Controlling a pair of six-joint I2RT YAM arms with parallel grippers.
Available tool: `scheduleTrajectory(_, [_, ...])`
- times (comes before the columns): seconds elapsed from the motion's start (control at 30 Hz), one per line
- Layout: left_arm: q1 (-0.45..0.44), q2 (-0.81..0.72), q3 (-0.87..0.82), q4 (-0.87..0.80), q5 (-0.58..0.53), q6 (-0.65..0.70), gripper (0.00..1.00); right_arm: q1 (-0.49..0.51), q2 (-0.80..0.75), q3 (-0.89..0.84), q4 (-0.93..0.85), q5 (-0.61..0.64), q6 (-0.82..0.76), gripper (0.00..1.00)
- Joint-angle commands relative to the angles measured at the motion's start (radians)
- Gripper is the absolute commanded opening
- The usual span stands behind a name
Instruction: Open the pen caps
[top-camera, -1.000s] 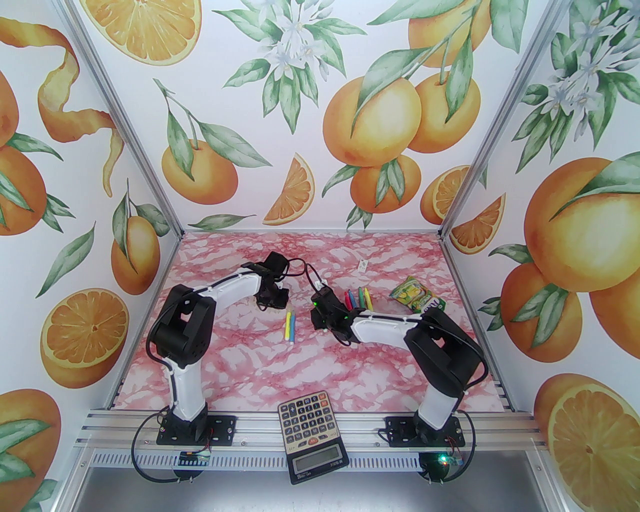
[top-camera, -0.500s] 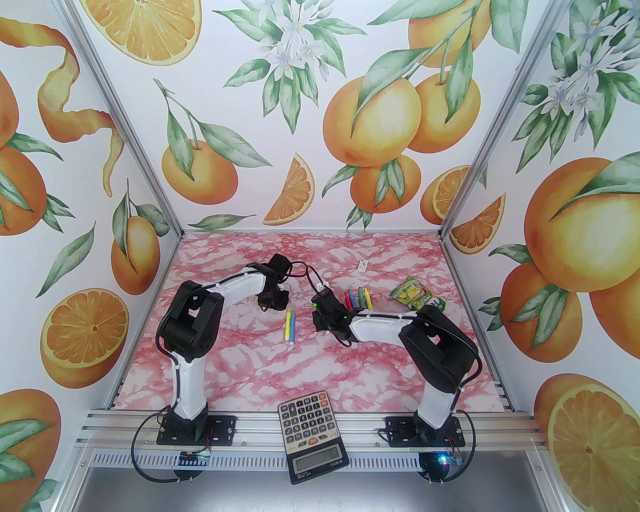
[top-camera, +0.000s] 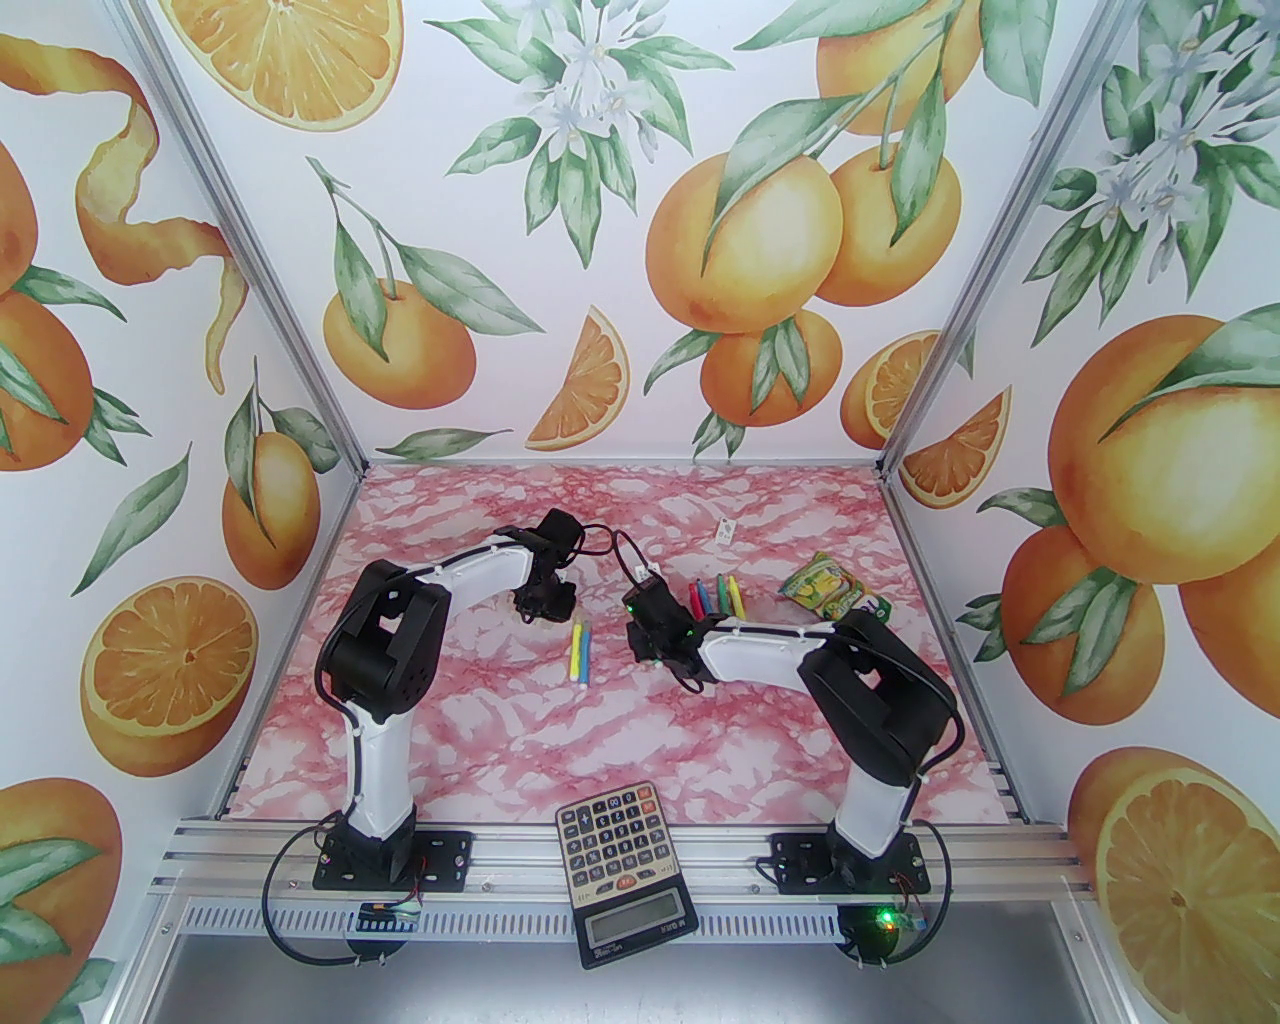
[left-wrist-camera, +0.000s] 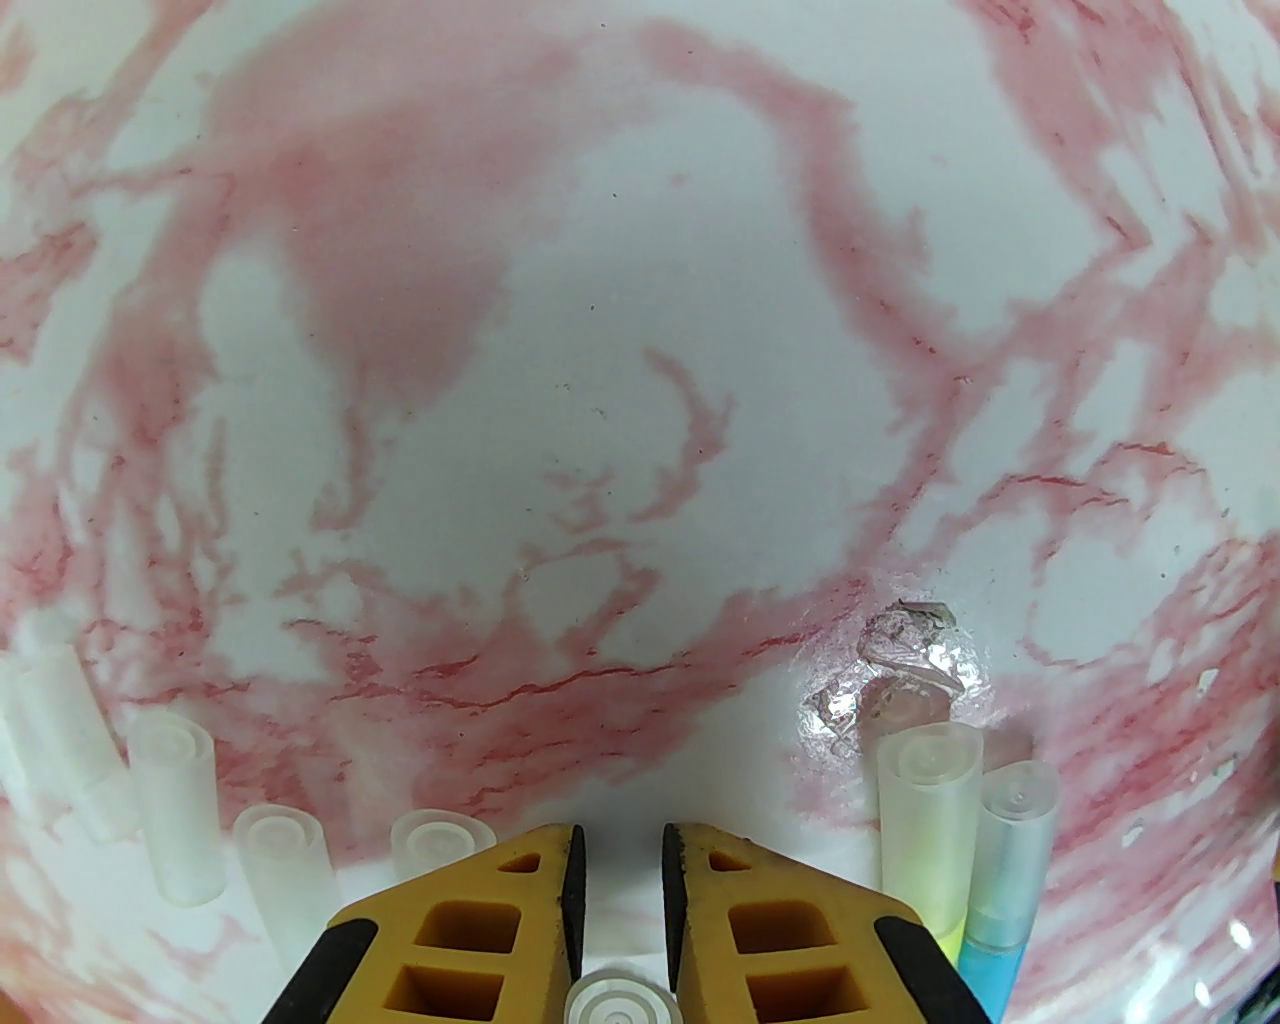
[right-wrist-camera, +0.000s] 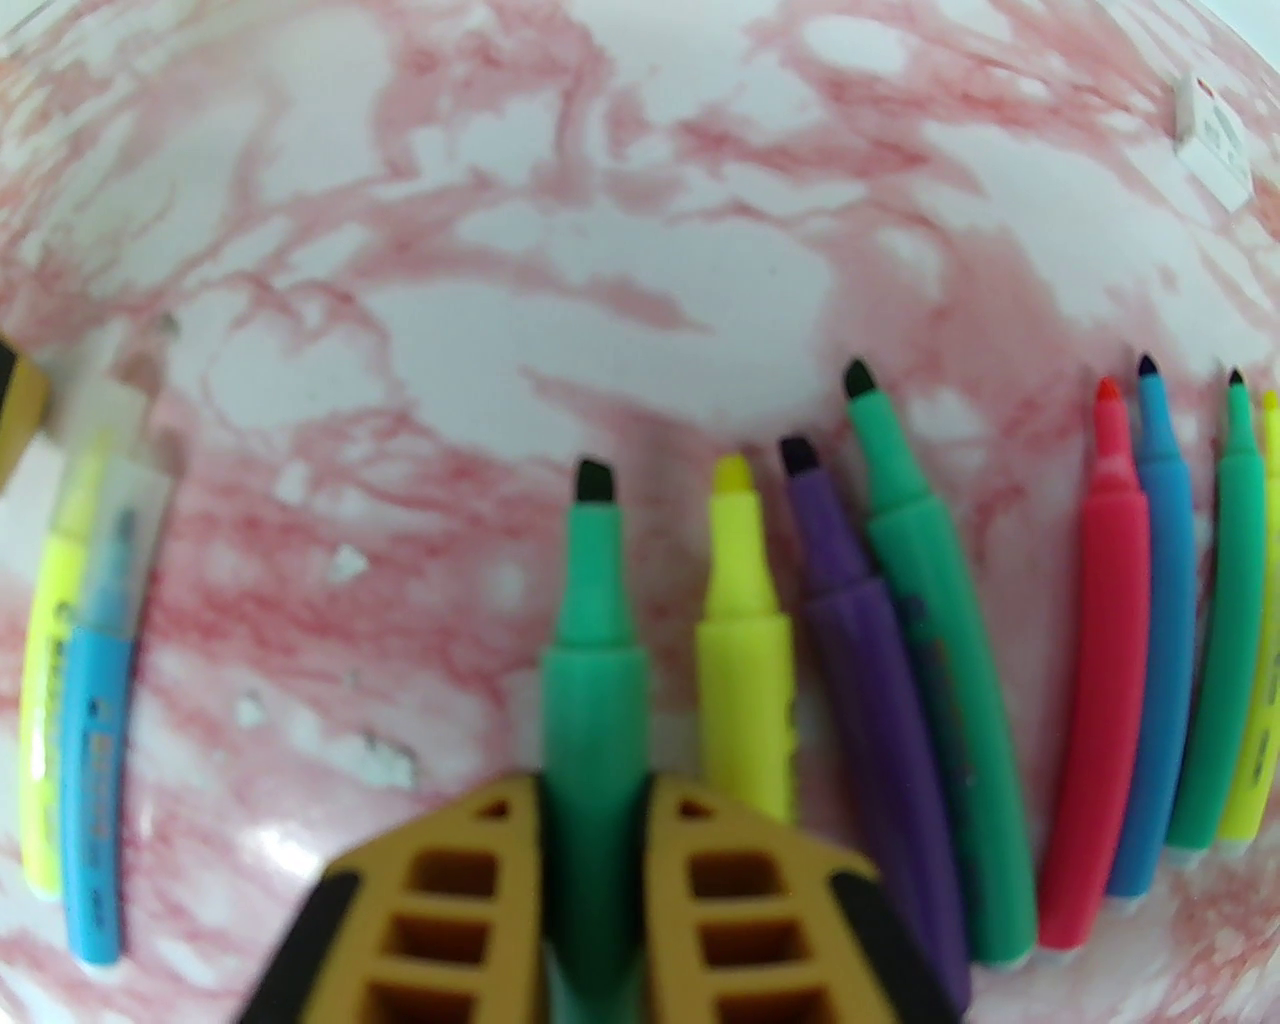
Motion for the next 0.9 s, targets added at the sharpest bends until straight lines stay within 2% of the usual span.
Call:
scheduleTrajectory(0.0, [-0.005, 0.01, 0.031, -0.018, -0.013, 0.014, 0.22, -0.005, 0.012, 0.026, -0.022, 0.032, 0.002, 0.18])
scheduleTrajectory(0.47, [-0.005, -0.012, 0.034, -0.034, -0.013, 0.022, 0.28, -0.005, -0.004, 0.026, -0.037, 0.04, -0.005, 0.24])
scheduleTrajectory(0.87, [-0.004, -0.114, 0.033, -0.032, 0.001, 0.026, 0.31, -0.003, -0.038, 0.026, -0.054, 0.041, -0.016, 0.27])
